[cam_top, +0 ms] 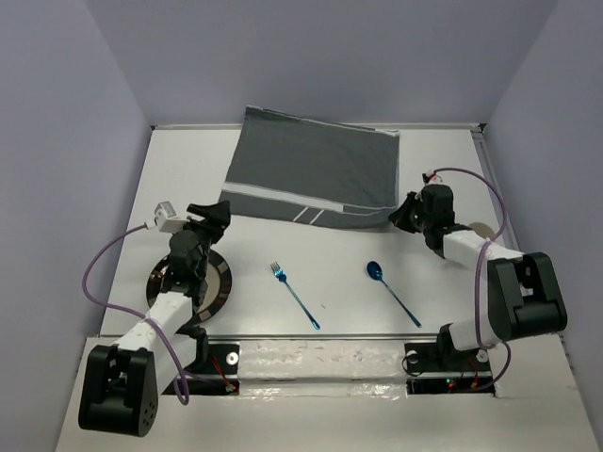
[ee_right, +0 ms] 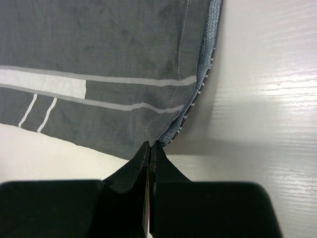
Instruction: Set the dinner table for one person
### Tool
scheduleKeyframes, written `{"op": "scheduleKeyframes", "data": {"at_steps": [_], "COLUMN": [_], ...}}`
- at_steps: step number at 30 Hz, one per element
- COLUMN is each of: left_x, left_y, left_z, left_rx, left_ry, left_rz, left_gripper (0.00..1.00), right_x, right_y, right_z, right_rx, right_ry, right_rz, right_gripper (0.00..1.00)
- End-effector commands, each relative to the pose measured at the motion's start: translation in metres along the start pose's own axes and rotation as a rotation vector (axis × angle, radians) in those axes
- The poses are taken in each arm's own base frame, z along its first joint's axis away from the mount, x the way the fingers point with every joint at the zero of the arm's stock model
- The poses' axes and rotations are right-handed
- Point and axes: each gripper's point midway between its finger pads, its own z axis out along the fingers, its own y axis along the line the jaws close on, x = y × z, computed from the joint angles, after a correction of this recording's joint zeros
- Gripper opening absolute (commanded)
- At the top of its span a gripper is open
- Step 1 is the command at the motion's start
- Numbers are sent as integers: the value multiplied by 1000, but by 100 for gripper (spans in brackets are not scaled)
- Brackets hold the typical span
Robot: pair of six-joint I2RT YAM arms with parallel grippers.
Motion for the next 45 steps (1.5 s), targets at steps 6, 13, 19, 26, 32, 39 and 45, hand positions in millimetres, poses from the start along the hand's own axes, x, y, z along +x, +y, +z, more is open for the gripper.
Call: {"op": "scheduleKeyframes", "data": {"at_steps": [6,13,19,26,32,39,45], "left_x": [7,16,42,54,61,61,60], "left_y": [27,40,62,86,94,91,93], "left_z": [12,42,62,70,80,89,95], "left_rx": [-208,-336,-431,-507,-532,-521,-531], "left_ry": [43,92,195,214,216,199,191], "left_rz": [299,375,430,428,417,386,384], "left_gripper": [63,59,54,55,55,53,46], "right_x": [-39,-47,-47,-40,-32,-29,-29], "right_y": [-22,-7,5,17,17,16,14], "right_z": [-21,-26,-26,-24,-22,-20,-20], "right_rx": [164,89,23,-50,-63,-63,-56], "right_ry": [-187,-194,-186,-152,-132,-125,-128], "right_rz": [-4,-3,-25,-19,-10,-5,-2], "right_gripper": [0,0,0,0,0,0,0]}}
